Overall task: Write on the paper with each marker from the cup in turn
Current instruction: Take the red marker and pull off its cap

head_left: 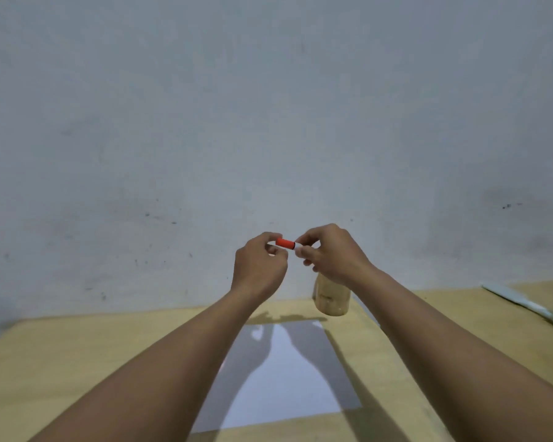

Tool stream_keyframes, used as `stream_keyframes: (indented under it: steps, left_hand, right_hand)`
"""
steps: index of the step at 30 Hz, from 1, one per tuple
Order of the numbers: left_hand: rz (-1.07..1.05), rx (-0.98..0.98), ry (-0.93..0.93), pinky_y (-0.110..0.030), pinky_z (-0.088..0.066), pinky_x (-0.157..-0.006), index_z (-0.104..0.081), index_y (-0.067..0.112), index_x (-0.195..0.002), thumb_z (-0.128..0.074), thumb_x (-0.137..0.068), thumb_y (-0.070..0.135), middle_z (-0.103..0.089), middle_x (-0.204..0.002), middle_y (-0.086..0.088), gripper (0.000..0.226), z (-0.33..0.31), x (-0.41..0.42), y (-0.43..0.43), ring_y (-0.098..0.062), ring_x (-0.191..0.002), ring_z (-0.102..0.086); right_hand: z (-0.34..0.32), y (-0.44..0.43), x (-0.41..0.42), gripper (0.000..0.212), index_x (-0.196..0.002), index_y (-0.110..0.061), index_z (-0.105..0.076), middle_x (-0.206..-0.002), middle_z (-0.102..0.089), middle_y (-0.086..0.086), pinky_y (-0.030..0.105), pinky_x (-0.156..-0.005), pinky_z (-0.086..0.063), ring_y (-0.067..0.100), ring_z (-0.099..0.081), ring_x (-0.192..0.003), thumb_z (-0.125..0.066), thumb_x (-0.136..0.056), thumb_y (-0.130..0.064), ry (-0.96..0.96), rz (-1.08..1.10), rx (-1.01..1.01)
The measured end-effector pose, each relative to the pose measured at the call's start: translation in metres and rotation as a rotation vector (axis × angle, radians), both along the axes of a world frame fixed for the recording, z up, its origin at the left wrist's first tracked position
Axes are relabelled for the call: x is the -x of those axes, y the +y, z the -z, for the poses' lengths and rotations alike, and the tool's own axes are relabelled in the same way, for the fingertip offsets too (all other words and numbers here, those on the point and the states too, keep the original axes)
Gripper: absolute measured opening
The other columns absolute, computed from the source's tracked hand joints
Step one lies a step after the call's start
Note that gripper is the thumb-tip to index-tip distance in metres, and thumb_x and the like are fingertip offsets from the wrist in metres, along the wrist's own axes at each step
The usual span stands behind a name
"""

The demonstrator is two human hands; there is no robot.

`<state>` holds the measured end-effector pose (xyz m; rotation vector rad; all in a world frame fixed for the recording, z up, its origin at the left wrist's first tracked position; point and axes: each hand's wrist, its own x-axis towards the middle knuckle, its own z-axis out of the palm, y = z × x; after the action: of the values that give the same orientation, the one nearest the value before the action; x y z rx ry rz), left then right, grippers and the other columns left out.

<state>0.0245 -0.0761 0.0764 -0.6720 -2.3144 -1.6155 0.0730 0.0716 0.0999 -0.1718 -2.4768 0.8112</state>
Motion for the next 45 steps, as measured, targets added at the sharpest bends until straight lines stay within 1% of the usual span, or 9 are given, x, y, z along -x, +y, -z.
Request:
stream_keyframes:
  steps: [4, 10, 16, 20, 22, 25, 33, 40, 45]
  left_hand:
    - [0.065, -0.048, -0.027, -0.012, -0.044, -0.058, -0.076, 0.032, -0.092, -0.066, -0.089, 0.021, -0.073, -0.082, 0.007, 0.015, -0.003, -0.011, -0.032, -0.010, -0.076, -0.066]
    - [0.108, -0.158, -0.144, -0.038, -0.057, -0.082, -0.077, 0.026, -0.084, -0.070, -0.086, 0.029, -0.077, -0.083, 0.004, 0.009, -0.003, -0.013, -0.066, -0.016, -0.086, -0.072]
    - [0.086, -0.331, -0.276, -0.033, -0.059, -0.077, -0.077, 0.016, -0.085, -0.065, -0.092, 0.018, -0.078, -0.089, -0.002, 0.014, -0.003, -0.014, -0.085, -0.015, -0.083, -0.070]
    - [0.122, -0.322, -0.314, -0.034, -0.059, -0.081, -0.076, 0.012, -0.089, -0.065, -0.093, 0.017, -0.078, -0.092, -0.003, 0.013, 0.001, -0.016, -0.096, -0.015, -0.084, -0.069]
    - [0.136, -0.277, -0.311, -0.034, -0.058, -0.081, -0.076, 0.013, -0.089, -0.066, -0.093, 0.017, -0.077, -0.094, -0.004, 0.012, 0.003, -0.015, -0.101, -0.015, -0.085, -0.068]
    - [0.143, -0.211, -0.301, -0.033, -0.057, -0.080, -0.077, 0.013, -0.090, -0.066, -0.093, 0.018, -0.076, -0.093, -0.005, 0.013, 0.008, -0.011, -0.111, -0.015, -0.085, -0.066]
    - [0.082, -0.117, -0.333, -0.037, -0.060, -0.083, -0.078, 0.012, -0.085, -0.070, -0.092, 0.025, -0.076, -0.090, -0.004, 0.017, 0.027, 0.014, -0.143, -0.017, -0.081, -0.066]
    - [-0.150, 0.358, -0.138, -0.023, -0.048, -0.065, -0.077, 0.014, -0.093, -0.075, -0.083, 0.017, -0.073, -0.091, -0.003, 0.010, 0.063, 0.033, -0.169, -0.019, -0.076, -0.064]
    - [-0.204, 0.603, -0.091, -0.036, -0.058, -0.083, -0.080, 0.019, -0.098, -0.068, -0.083, 0.011, -0.076, -0.098, -0.006, 0.020, 0.093, 0.044, -0.180, -0.027, -0.092, -0.071]
  right_hand:
    - [0.000, -0.028, -0.009, 0.014, -0.096, -0.013, -0.079, -0.085, -0.077, 0.003, 0.037, -0.070, -0.063, 0.009, -0.074, -0.070, -0.069, -0.095, -0.022, 0.001, -0.034, -0.003]
    - [0.002, -0.057, -0.013, 0.012, -0.096, -0.017, -0.077, -0.088, -0.075, -0.001, 0.044, -0.072, -0.061, 0.013, -0.073, -0.074, -0.069, -0.094, -0.026, 0.003, -0.048, -0.080]
    - [0.027, -0.104, -0.024, 0.030, -0.073, -0.024, -0.054, -0.086, -0.058, -0.003, 0.031, -0.061, -0.037, 0.017, -0.057, -0.071, -0.064, -0.094, -0.043, 0.211, 0.175, -0.022]
    - [0.037, -0.133, -0.021, 0.053, -0.069, -0.009, -0.067, -0.059, -0.051, -0.003, 0.032, -0.056, -0.040, 0.018, -0.046, -0.056, -0.056, -0.098, -0.052, 0.127, 0.130, 0.616]
    - [0.035, -0.140, -0.021, 0.041, -0.093, -0.008, -0.075, -0.066, -0.046, 0.001, 0.028, -0.050, -0.039, 0.016, -0.043, -0.058, -0.060, -0.098, -0.046, 0.059, 0.034, 1.014]
    - [0.040, -0.146, -0.016, 0.025, -0.094, -0.007, -0.074, -0.063, -0.047, -0.001, 0.019, -0.042, -0.037, 0.010, -0.039, -0.049, -0.067, -0.097, -0.030, 0.064, -0.095, 1.306]
    - [0.053, -0.154, -0.005, 0.019, -0.083, -0.003, -0.070, -0.070, -0.062, 0.006, 0.021, -0.053, -0.053, 0.012, -0.056, -0.055, -0.060, -0.096, -0.011, 0.097, -0.152, 1.283]
    - [0.080, -0.163, 0.008, 0.015, -0.091, -0.002, -0.070, -0.069, -0.062, 0.005, 0.022, -0.051, -0.052, 0.013, -0.054, -0.056, -0.060, -0.093, -0.013, 0.011, -0.086, 1.176]
    - [0.103, -0.171, 0.013, 0.015, -0.094, -0.002, -0.069, -0.073, -0.063, 0.006, 0.024, -0.052, -0.052, 0.014, -0.055, -0.058, -0.059, -0.094, -0.013, -0.048, -0.097, 1.048]
